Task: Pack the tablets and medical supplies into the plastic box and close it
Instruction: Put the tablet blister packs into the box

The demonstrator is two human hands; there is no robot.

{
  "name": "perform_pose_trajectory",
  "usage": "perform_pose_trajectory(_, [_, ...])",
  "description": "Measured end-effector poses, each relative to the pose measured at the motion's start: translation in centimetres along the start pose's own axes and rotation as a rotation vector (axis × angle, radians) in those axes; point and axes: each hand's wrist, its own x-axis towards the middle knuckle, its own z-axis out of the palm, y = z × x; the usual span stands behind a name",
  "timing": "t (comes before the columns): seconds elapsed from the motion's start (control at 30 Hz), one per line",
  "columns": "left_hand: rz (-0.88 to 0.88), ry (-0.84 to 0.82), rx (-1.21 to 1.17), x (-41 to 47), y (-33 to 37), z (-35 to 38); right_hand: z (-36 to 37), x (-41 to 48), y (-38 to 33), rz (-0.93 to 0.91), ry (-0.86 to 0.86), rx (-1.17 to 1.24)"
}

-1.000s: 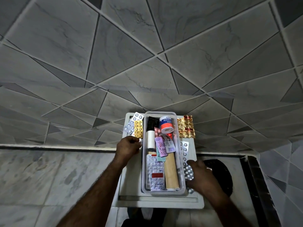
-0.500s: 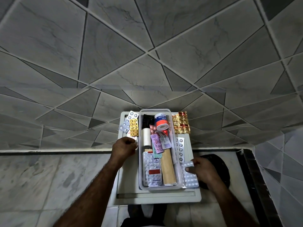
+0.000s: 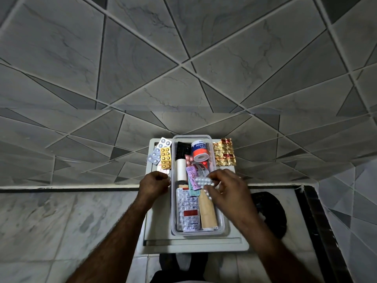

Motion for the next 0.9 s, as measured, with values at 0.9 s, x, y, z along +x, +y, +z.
perform_pose_trajectory(0.9, [0.085, 0.153, 0.154, 1.3, 0.6, -1.1, 1.5, 3.3, 8.2, 0.521, 0.135, 0.217])
